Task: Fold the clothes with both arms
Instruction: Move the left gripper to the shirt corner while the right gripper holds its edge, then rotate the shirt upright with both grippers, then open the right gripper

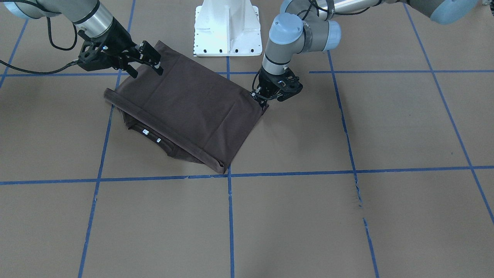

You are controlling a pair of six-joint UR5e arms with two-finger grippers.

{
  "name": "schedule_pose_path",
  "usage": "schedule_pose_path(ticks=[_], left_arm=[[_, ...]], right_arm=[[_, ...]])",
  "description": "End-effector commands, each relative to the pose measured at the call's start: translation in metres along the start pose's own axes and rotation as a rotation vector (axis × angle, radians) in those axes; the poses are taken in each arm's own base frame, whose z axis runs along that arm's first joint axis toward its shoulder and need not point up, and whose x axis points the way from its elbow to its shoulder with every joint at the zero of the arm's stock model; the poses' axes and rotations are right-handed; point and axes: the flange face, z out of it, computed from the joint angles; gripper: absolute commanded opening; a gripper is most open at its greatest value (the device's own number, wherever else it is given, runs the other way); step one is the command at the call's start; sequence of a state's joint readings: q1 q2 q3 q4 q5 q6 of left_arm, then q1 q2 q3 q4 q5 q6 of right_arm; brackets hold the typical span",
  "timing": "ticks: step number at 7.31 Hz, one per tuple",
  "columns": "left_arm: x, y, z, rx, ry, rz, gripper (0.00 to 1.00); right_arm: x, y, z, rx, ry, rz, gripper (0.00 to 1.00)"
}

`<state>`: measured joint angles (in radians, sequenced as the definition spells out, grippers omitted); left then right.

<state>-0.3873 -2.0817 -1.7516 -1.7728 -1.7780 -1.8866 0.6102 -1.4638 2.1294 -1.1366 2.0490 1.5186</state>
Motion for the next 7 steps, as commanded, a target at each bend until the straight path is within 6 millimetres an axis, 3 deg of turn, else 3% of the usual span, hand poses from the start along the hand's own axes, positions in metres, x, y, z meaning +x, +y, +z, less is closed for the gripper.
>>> schedule_pose_path(ticks=[1,3,4,5,7], left_arm=[[0.002,-0.008,-0.013,0.025,-0.028,-0.006,0.00],[0.009,-0.058,-0.008,0.089,-0.041,-0.007,0.00],[0.030,-0.090,-0.006,0.139,-0.039,-0.016,0.00],[0.060,-0.134,-0.005,0.212,-0.035,-0.006,0.00],[0.091,-0.230,-0.004,0.296,0.036,0.036,0.00]], right_arm=[[0.002,-0.001,0.001,-0.004,0.004,0.003,1.00],[0.003,-0.002,0.003,-0.001,0.009,0.006,1.00],[0.005,-0.003,0.007,-0.001,0.015,0.008,1.00],[0.006,-0.004,0.008,-0.001,0.018,0.009,1.00],[0.007,-0.005,0.011,0.000,0.022,0.011,1.00]])
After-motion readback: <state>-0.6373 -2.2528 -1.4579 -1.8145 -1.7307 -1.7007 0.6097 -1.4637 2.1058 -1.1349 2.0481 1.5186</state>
